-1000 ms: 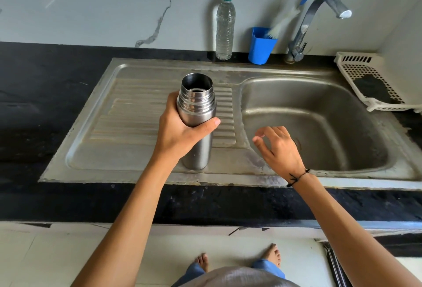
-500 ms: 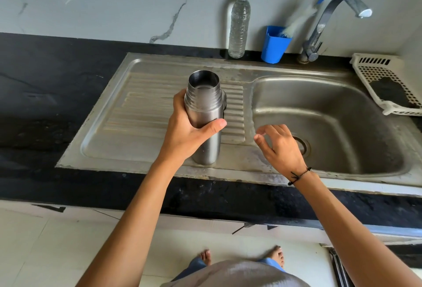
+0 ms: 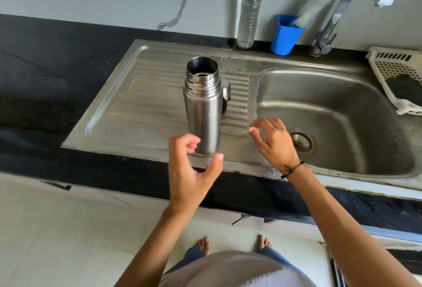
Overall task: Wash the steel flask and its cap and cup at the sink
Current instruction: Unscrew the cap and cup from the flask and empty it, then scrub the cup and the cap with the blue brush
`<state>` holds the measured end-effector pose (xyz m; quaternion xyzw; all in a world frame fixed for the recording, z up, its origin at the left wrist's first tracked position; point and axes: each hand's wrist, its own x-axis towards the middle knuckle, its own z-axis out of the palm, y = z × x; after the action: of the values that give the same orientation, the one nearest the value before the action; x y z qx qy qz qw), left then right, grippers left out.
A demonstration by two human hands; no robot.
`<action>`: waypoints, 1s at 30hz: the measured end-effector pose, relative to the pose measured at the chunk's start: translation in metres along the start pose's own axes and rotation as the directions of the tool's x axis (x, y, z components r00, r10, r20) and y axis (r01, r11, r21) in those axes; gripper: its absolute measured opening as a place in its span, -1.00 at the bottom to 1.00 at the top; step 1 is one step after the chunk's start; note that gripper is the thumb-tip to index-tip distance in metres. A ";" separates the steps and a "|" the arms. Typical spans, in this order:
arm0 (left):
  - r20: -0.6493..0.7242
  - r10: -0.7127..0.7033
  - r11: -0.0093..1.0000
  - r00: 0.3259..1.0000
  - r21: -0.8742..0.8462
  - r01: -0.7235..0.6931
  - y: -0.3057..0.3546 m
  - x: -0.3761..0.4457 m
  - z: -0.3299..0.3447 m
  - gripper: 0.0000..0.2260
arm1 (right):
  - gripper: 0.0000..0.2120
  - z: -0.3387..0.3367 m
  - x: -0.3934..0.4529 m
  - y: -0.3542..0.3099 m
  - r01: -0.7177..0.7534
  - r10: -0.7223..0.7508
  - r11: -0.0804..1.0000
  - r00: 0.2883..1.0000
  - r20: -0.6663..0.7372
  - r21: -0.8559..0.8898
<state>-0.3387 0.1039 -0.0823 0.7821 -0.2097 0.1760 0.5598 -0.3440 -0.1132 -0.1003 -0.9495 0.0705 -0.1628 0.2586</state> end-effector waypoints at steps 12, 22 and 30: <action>0.115 -0.096 0.995 0.989 -0.019 0.099 0.048 0.005 0.125 -0.66 | -0.50 -0.045 0.007 0.078 0.085 -0.095 0.993 0.989 0.111 0.088; 0.130 -0.194 0.961 0.972 -0.173 0.215 0.075 0.105 0.236 -0.84 | -0.74 -0.126 0.083 0.150 0.145 -0.130 0.985 0.980 0.148 -0.098; 0.191 -0.542 0.716 0.819 -0.404 0.569 0.061 0.213 0.282 -0.88 | -0.62 -0.176 0.213 0.101 0.183 -0.108 0.836 0.979 0.172 -0.517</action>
<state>-0.1782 -0.2094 -0.0123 0.6647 -0.0163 -0.0756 0.7431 -0.2102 -0.3284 0.0495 -0.9953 0.0224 -0.0915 -0.0221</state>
